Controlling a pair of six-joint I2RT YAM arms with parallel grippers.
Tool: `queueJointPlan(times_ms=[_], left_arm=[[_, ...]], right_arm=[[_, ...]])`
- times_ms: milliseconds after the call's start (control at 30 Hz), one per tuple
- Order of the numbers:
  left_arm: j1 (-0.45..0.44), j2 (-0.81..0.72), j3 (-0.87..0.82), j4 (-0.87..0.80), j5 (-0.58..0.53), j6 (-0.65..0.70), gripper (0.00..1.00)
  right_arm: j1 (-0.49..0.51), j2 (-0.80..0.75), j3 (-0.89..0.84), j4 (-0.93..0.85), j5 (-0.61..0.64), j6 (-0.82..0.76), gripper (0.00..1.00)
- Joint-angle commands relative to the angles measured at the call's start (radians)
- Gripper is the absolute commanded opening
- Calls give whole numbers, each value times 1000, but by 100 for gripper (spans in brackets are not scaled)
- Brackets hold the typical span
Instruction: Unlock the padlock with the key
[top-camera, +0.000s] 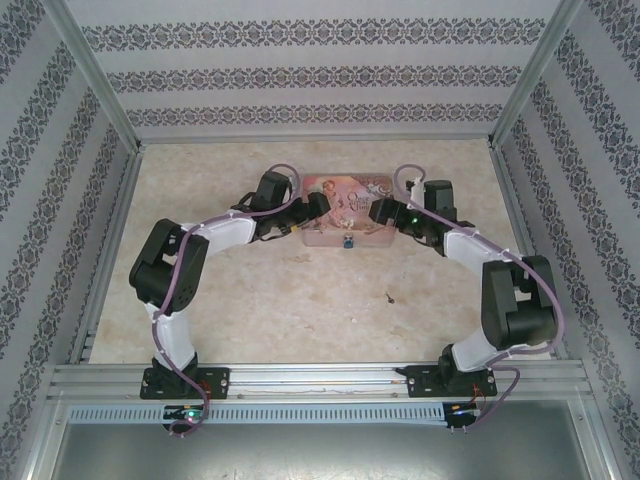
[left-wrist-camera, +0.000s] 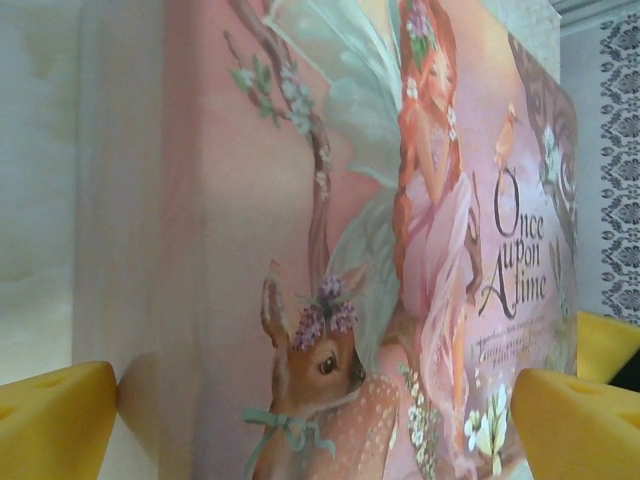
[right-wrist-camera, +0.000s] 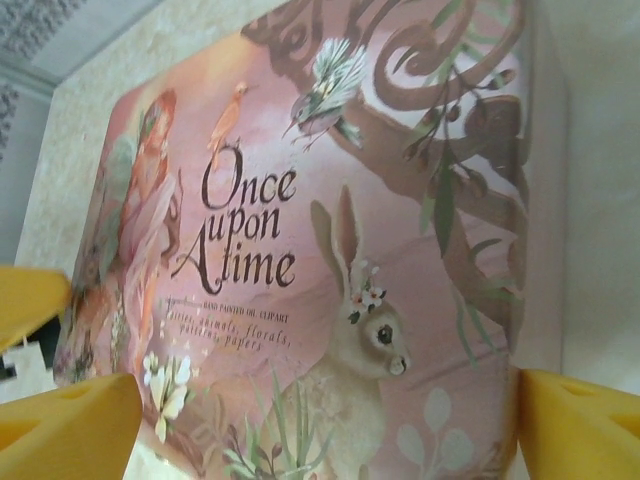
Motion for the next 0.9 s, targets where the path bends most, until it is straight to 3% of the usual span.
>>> queueJointPlan(times_ms=[0, 467, 867], left_arm=[[-13, -54, -26, 51, 74, 12, 99], [45, -107, -85, 28, 33, 41, 99], [134, -218, -95, -101, -12, 140, 99]], right_arm=[[93, -63, -44, 26, -108, 37, 93], [229, -166, -153, -1, 25, 92, 93], [224, -402, -65, -523, 400, 33, 95]])
